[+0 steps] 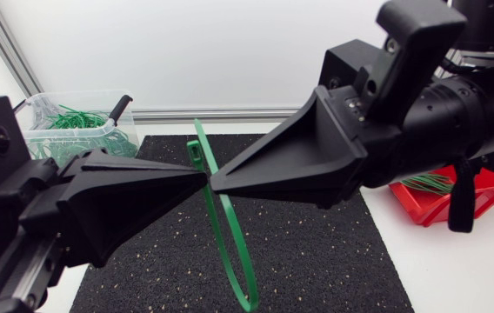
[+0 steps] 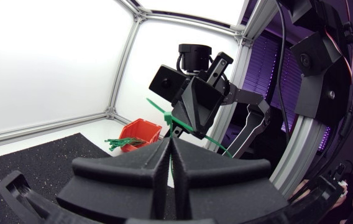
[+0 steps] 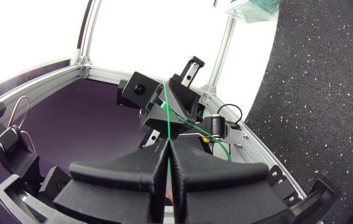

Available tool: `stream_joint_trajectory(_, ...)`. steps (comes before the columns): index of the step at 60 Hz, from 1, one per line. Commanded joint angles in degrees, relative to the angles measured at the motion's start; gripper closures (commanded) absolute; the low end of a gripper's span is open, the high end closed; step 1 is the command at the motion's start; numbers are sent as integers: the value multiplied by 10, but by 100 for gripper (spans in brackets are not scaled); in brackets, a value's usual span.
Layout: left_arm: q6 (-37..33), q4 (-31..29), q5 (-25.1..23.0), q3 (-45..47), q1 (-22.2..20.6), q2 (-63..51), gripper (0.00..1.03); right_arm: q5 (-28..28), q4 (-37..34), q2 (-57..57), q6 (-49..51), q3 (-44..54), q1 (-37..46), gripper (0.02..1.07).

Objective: Take a green cable tie from the red box, thread the tail through the head to close it, then place it in the transparent bin on the left.

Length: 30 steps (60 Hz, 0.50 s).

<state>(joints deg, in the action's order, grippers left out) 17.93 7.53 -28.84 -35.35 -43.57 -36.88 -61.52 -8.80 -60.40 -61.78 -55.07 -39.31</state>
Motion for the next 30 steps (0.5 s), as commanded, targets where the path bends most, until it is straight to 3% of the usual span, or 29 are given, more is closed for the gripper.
stream_joint_trajectory(1,-9,5,-1,10,-3,10,100,1,3,-3,-21,-6,-4,101)
stream_joint_trajectory(21,-10,25,1,20,67,-3,100,0,2,-5,-22,-5,-2,101)
stream_joint_trajectory(30,-10,26,0,23,67,0,100,1,11,-9,-21,11,0,101)
